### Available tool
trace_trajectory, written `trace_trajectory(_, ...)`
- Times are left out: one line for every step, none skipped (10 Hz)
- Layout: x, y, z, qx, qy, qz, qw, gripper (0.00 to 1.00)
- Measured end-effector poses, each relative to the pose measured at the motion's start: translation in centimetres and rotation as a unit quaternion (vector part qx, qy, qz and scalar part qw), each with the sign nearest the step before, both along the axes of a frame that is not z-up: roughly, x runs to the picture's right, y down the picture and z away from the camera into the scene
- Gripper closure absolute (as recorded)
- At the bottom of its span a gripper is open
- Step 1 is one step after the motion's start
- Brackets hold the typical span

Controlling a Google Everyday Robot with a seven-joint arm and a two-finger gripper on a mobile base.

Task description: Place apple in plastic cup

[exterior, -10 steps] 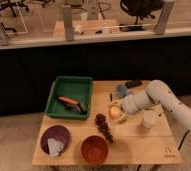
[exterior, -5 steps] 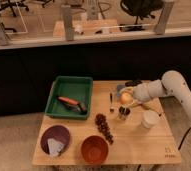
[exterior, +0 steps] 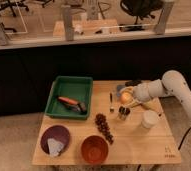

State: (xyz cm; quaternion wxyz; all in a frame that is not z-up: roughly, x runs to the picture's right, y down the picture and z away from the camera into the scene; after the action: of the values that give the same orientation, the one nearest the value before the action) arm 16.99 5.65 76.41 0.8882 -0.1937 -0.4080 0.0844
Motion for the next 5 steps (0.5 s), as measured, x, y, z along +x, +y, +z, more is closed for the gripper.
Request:
trace_trajectory(0.0,0.0,0.1,0.000,0.000,0.001,1.0000,0.92)
trace_trajectory(0.0,-0.3,0.4,0.004,0.007,0.009,0.9999,0.92)
trace_trajectory(0.1,-0.7,0.9,0.007,0.010,0.019,0.9998,0.92)
trace_trajectory(0.3,-1.2,1.3,0.007,0.012,0.028,0.9995,0.92)
trace_trajectory(0.1,-1.8,2.1,0.006,0.015,0.034,0.9993,0.92)
